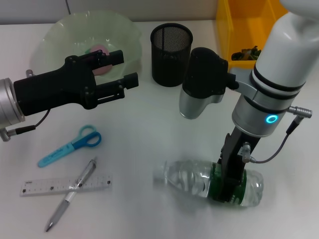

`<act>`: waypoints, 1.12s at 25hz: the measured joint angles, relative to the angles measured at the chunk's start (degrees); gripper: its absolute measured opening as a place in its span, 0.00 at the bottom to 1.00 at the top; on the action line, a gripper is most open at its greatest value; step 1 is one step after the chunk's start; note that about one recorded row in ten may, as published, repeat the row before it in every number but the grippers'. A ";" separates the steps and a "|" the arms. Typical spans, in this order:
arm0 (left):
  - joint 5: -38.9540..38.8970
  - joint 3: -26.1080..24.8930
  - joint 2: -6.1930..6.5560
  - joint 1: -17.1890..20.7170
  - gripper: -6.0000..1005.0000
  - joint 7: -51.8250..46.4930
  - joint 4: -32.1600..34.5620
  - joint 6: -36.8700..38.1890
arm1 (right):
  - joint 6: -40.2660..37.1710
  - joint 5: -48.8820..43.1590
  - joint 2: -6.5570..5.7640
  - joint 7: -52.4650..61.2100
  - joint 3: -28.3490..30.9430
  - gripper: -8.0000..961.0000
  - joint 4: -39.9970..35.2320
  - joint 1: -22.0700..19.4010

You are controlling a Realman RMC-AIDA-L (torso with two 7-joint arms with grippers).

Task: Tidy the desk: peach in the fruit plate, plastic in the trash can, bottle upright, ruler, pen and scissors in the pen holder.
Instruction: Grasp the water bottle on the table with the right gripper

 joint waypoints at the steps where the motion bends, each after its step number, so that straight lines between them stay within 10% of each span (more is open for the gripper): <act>1: 0.00 0.00 0.00 0.01 0.64 0.00 -0.04 0.00 | 0.09 0.00 0.00 0.00 -0.13 0.82 0.08 0.00; 28: -0.04 -0.95 0.14 -0.05 0.64 0.53 -0.34 -0.18 | -0.36 -0.31 -0.34 -1.38 0.20 0.81 -7.04 -5.27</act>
